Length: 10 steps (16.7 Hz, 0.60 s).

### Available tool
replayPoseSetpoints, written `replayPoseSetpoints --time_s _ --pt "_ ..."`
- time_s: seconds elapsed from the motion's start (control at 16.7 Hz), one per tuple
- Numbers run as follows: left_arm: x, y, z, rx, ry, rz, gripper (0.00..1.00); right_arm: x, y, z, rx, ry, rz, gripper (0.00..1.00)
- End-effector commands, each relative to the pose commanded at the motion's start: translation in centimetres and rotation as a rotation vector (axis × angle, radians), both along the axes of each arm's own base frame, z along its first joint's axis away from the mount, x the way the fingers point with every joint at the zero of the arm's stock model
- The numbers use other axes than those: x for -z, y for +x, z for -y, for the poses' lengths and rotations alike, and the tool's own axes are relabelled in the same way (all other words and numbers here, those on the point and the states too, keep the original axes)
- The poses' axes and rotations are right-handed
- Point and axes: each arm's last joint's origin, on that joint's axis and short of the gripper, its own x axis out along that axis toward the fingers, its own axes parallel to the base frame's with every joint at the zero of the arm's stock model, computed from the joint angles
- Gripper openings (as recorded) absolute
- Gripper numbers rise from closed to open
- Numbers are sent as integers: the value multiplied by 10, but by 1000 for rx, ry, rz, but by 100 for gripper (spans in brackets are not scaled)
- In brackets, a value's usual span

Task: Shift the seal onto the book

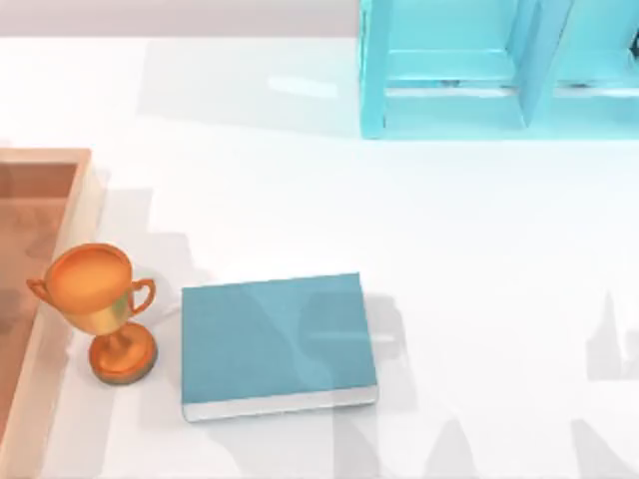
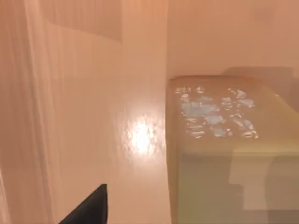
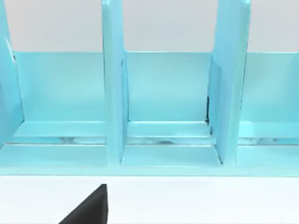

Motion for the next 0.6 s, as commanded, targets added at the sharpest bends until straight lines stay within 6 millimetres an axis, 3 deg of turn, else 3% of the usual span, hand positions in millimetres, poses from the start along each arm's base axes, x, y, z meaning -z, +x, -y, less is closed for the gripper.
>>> replayPoseSetpoints --time_s 0.3,0.54,0.6 --pt "52 -3 0 0 0 -1 100 0 0 0 0 0 0 100" --pt "55 -4 1 0 -1 -3 100 0 0 0 0 0 0 100" --pt "55 -4 1 0 -1 -3 92 0 0 0 0 0 0 100"
